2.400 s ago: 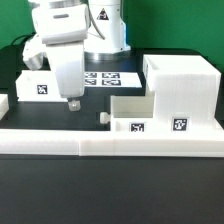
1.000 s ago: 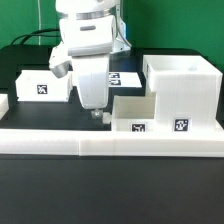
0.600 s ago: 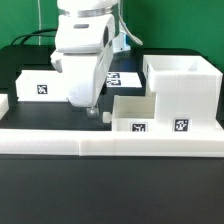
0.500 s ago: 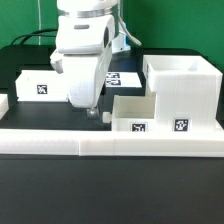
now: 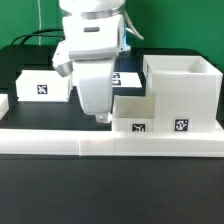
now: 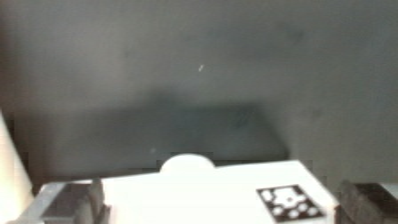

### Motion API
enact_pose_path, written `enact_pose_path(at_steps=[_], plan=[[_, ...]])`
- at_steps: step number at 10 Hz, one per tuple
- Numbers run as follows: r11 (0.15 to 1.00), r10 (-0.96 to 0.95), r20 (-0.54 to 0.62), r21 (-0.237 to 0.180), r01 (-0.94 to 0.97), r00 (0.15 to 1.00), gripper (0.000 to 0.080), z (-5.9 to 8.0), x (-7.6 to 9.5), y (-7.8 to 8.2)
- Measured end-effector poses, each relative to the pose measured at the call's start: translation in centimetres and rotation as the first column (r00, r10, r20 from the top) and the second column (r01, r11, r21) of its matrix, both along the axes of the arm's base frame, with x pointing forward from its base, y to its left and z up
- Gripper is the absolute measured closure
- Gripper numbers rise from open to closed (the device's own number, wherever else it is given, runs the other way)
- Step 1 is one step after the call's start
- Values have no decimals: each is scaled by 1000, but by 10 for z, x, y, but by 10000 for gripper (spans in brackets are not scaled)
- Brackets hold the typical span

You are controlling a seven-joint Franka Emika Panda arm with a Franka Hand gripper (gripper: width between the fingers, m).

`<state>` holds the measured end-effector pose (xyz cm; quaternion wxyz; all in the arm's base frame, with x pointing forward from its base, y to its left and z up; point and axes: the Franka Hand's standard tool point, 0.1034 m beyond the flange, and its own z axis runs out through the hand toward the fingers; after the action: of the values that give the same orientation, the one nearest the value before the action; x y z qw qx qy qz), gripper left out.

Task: Assemble drawer

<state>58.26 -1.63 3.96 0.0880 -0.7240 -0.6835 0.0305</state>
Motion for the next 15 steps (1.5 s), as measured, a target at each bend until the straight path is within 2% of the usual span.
enact_pose_path(at_steps=[3, 5, 8, 11, 13, 15], plan=[[1000, -4, -3, 1, 4, 1000, 150, -2, -2, -3], [1000, 10, -7, 10, -10, 1000, 150, -7, 0, 12], [997, 68, 9, 17, -69, 998, 150, -2, 11, 39], [997, 69, 6, 18, -69, 998, 150, -4, 9, 39], [995, 94, -24, 30, -94, 995, 150, -12, 7, 50], [994, 103, -67, 28, -102, 992, 150, -8, 6, 50]])
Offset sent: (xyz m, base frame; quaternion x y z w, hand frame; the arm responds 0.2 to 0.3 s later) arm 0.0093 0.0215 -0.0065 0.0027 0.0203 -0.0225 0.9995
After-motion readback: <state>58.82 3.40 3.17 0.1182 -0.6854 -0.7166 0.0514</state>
